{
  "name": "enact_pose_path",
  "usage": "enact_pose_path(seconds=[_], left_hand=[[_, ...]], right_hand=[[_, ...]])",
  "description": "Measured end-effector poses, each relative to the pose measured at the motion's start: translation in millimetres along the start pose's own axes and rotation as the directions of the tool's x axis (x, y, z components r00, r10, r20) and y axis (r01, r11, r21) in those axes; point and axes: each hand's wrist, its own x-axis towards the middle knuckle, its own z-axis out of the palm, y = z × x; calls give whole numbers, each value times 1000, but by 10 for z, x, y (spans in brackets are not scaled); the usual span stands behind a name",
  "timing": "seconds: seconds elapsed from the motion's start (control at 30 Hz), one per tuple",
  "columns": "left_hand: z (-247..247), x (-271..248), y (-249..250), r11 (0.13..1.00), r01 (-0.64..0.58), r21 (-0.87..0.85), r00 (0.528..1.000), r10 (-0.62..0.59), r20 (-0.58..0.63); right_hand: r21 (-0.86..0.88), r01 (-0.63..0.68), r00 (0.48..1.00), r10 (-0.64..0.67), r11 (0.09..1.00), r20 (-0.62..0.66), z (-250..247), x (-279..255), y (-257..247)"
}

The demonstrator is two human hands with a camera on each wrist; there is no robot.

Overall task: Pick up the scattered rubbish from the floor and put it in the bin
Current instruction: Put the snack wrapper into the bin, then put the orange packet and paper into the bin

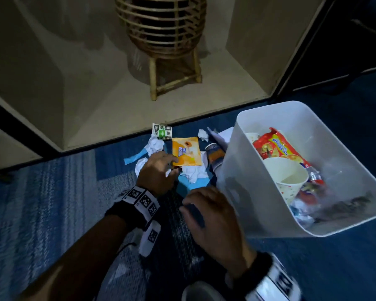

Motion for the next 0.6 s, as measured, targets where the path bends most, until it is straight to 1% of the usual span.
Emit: enact_pose_path(seconds=[0.03, 0.07, 0.1, 0.17, 0.2, 0.27, 0.3, 0.37, 0.43, 0.53, 0.6], left_hand=[[57, -24, -124, 999, 37, 2, 999, -37, 10], [98, -41, -224, 997, 75, 16, 997, -75, 34], [138, -54, -318, 993, 110, 47, 992, -113, 59], [223, -86, -485, 983, 160, 96, 982, -168, 88], [258, -98, -550, 982, 171, 84, 981, -178, 82], [303, -100, -643, 983, 173, 55, 984, -175, 30], [305, -82, -646, 983, 173, 68, 985, -174, 15], [316, -19, -636, 971, 183, 157, 982, -186, 10], [342, 20, -605, 952, 149, 267, 985, -168, 50], [430, 54, -632, 915, 61, 398, 987, -116, 115], [486, 88, -632, 916, 43, 398, 979, -117, 165]], right_hand=[[-6, -14, 999, 14, 1000, 31, 170, -14, 154], [-8, -66, 993, 67, 998, 95, 313, -54, 264], [-50, -107, 987, 113, 993, 117, 413, -41, 397], [-129, -141, 976, 160, 981, 149, 656, 48, 576], [-150, -170, 971, 191, 974, 144, 767, 91, 641], [-201, -199, 963, 229, 959, 141, 949, 171, 814], [-221, -223, 957, 257, 949, 138, 1005, 222, 877], [-288, -257, 943, 304, 922, 132, 1115, 323, 1012], [-346, -246, 938, 312, 905, 151, 1196, 401, 1111], [-365, -179, 936, 272, 914, 222, 1286, 498, 1215], [-379, -142, 910, 271, 915, 314, 1322, 577, 1243]])
